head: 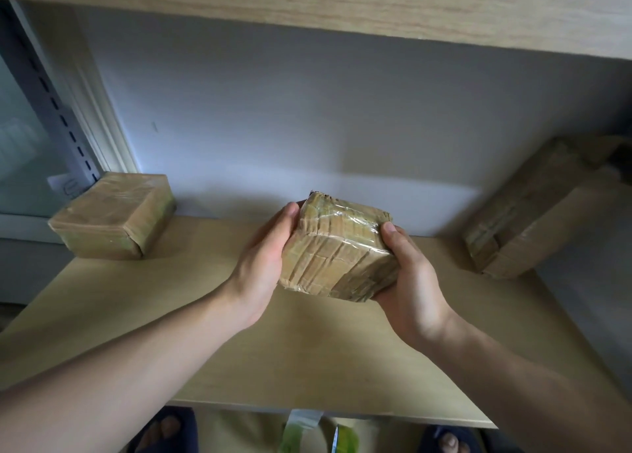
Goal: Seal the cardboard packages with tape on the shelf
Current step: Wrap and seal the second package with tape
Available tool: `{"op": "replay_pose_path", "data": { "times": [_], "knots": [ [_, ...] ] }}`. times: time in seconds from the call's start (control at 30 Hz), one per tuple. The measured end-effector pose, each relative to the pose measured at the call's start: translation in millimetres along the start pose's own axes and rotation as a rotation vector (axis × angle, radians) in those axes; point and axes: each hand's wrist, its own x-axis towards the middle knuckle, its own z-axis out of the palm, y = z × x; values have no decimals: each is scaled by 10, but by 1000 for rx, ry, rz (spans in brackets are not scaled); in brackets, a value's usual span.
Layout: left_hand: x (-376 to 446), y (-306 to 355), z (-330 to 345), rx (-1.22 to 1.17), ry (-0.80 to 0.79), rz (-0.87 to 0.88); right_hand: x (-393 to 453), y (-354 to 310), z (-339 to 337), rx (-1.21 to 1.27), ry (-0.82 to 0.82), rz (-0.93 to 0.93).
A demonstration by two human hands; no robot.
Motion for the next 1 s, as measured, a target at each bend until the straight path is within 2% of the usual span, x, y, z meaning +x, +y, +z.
{"op": "replay_pose_path", "data": {
  "times": [0.23,0.37,0.5,0.6,0.77,0.9,1.0],
  "knots": [
    [40,-60,-3,163,74,161,-42,-41,-91,-88,-70,91],
    [63,-145,-90,313,4,205,-78,-59,-115,-165,-152,172],
    [68,-107,-100,305,-47,245,-112,-32,-68,-224,-119,128],
    [78,-83,-127,330,-31,280,-113,-15,-42,-170,-126,134],
    [64,-49,-101,359,-6,242,-56,-3,-19,-65,-129,186],
    [29,2,-90,270,18,121,-24,95,-117,-110,-172,253],
    [19,19,-79,300,11,87,-7,126,-141,-232,-142,220]
  ]
}}
